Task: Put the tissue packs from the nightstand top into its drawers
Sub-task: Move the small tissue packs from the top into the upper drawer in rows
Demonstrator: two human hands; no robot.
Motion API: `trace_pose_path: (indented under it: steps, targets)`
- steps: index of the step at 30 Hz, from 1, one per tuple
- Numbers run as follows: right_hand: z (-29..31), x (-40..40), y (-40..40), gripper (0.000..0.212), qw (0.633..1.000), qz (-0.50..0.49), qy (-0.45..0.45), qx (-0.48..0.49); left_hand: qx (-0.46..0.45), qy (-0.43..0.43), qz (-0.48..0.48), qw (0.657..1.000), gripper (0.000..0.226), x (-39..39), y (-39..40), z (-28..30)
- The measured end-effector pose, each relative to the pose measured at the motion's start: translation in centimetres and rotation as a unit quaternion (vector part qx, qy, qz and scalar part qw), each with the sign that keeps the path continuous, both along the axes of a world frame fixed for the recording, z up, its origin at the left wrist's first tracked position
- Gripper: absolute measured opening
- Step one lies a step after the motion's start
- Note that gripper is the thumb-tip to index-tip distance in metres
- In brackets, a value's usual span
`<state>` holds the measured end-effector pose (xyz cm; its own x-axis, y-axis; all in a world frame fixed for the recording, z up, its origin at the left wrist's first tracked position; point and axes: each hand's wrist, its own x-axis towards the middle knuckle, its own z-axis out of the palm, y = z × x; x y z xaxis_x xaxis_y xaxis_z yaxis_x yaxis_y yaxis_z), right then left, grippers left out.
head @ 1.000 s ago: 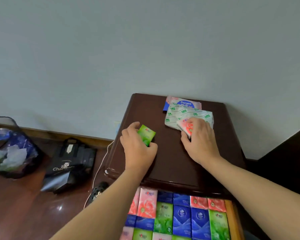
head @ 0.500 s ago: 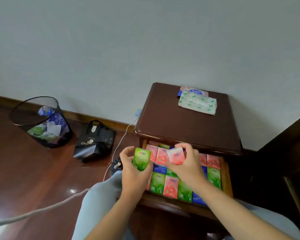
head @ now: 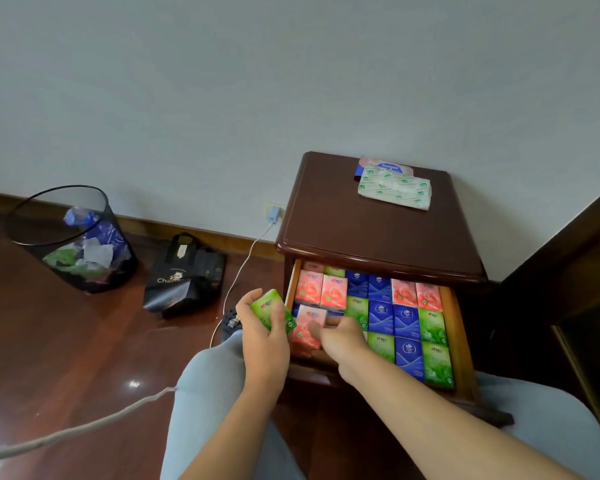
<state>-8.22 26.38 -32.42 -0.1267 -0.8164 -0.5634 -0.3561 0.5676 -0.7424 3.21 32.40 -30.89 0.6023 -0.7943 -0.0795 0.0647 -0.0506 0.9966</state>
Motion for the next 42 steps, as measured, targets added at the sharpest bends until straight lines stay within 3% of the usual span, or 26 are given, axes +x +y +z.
trace_pose_path:
  steps: [7,11,15,18,21,24,28,30,34,37,42]
  targets:
    - [-0.5,1.5,-0.6,0.028,0.998,-0.050,0.008,-0.031,0.000,0.002,-0.006,1.000,0.034,-0.1,0.2,-0.2]
    - [-0.6,1.7,-0.9,0.024,0.995,-0.048,0.072,-0.043,0.004,-0.004,-0.009,1.000,0.035,0.0,0.2,-0.3]
    - [-1.0,1.9,-1.2,0.022,0.995,-0.050,0.069,-0.040,0.016,-0.011,-0.028,0.999,0.049,0.1,0.3,-0.5]
    - [-0.7,1.4,-1.3,0.012,0.994,-0.025,0.092,-0.045,0.020,-0.026,-0.044,0.998,0.063,0.4,0.4,-0.4]
    - [0.1,0.3,-1.0,0.023,0.991,0.013,0.119,-0.063,0.027,-0.048,-0.052,0.997,0.059,0.6,0.2,-0.3]
    - [1.5,-0.7,-0.4,0.022,0.993,0.020,0.072,-0.092,0.031,-0.047,-0.073,0.996,0.043,0.6,0.2,-0.3]
    - [3.7,-1.4,1.1,0.015,0.985,0.107,-0.083,-0.106,0.019,-0.052,-0.085,0.995,0.022,0.6,0.0,-0.5]
    - [4.2,-1.5,1.8,0.019,0.977,0.138,-0.136,-0.088,0.030,-0.064,-0.095,0.993,0.023,0.6,-0.2,-0.5]
    - [3.5,-1.8,2.2,0.033,0.976,0.105,-0.187,-0.046,0.046,-0.098,-0.142,0.984,0.030,0.9,0.0,-0.1]
    - [2.7,-2.7,2.0,0.034,0.976,0.088,-0.196,-0.026,0.047,-0.070,-0.179,0.980,0.032,0.8,0.0,-0.1]
    - [2.0,-5.1,1.3,0.033,0.993,0.008,-0.111,-0.045,0.067,-0.145,-0.067,0.985,0.022,0.2,-0.1,-0.2]
